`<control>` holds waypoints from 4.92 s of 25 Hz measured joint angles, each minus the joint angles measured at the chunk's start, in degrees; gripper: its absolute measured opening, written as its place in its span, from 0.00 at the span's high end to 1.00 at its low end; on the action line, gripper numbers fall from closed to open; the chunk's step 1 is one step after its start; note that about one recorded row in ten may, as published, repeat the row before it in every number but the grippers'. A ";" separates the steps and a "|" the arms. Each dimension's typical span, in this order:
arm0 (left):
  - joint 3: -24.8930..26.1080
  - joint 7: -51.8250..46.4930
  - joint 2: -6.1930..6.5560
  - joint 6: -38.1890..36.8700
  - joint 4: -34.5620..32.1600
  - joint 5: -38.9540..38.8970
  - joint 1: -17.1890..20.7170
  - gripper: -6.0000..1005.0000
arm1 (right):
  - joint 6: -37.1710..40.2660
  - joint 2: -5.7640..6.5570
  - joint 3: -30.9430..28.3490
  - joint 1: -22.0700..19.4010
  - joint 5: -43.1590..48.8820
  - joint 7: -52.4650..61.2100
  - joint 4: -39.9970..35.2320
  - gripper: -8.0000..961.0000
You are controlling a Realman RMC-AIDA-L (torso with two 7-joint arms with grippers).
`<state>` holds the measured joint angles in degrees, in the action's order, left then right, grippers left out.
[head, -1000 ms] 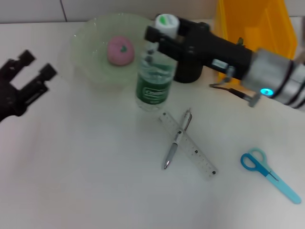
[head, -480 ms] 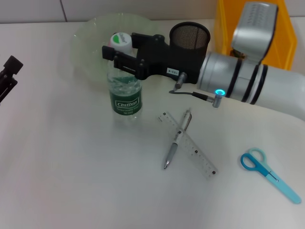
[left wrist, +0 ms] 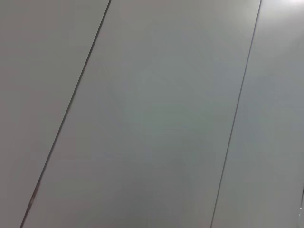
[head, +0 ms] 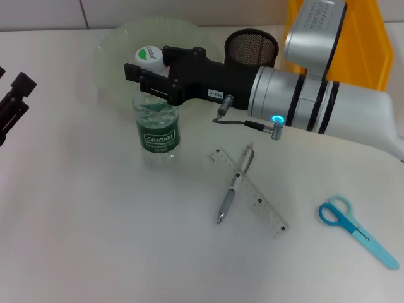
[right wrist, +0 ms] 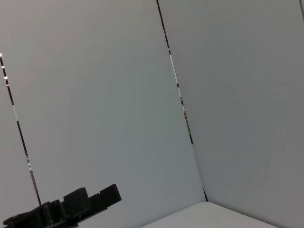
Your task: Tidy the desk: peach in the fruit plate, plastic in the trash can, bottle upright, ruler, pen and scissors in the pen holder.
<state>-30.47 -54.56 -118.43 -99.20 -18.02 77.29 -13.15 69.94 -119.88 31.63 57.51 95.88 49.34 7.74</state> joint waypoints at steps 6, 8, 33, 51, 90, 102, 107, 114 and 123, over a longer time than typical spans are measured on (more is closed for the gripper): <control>0.00 0.38 0.05 0.00 0.68 0.10 -0.42 0.28 | 0.00 0.01 -0.20 0.26 0.01 0.02 0.29 0.46; 0.00 0.39 0.05 0.04 0.70 0.18 -0.64 0.28 | 0.00 0.00 -0.06 0.18 0.01 0.02 0.31 0.41; -0.06 0.07 0.12 -0.31 0.79 0.50 -1.53 0.28 | 33.83 1.51 4.47 -28.11 2.29 38.06 -53.95 0.29; -1.18 0.14 0.14 0.19 0.79 1.40 -3.26 0.28 | 46.93 0.33 28.32 -35.33 44.33 92.88 -112.28 0.29; -23.29 -7.30 3.04 1.25 -11.87 25.50 -7.56 0.29 | 28.22 0.30 47.38 -39.37 54.63 99.58 -95.38 0.30; -23.76 -7.32 2.74 2.03 -11.86 25.55 -8.23 0.29 | 25.45 0.26 52.15 -39.13 55.99 101.34 -94.61 0.31; -23.76 -7.31 2.74 2.40 -11.68 25.55 -8.20 0.29 | 24.51 0.26 53.55 -39.08 56.50 101.71 -94.42 0.31; -23.76 -7.12 2.76 2.50 -11.53 25.54 -8.12 0.29 | 23.82 0.26 54.48 -39.12 56.53 101.95 -94.37 0.45; -23.76 -7.00 2.77 2.49 -11.42 25.54 -8.12 0.29 | 22.86 0.27 55.42 -39.05 56.54 102.15 -93.48 0.61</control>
<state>-54.23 -61.56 -115.66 -96.71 -29.44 102.83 -21.27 92.80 -119.61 87.05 18.46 152.42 151.50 -85.74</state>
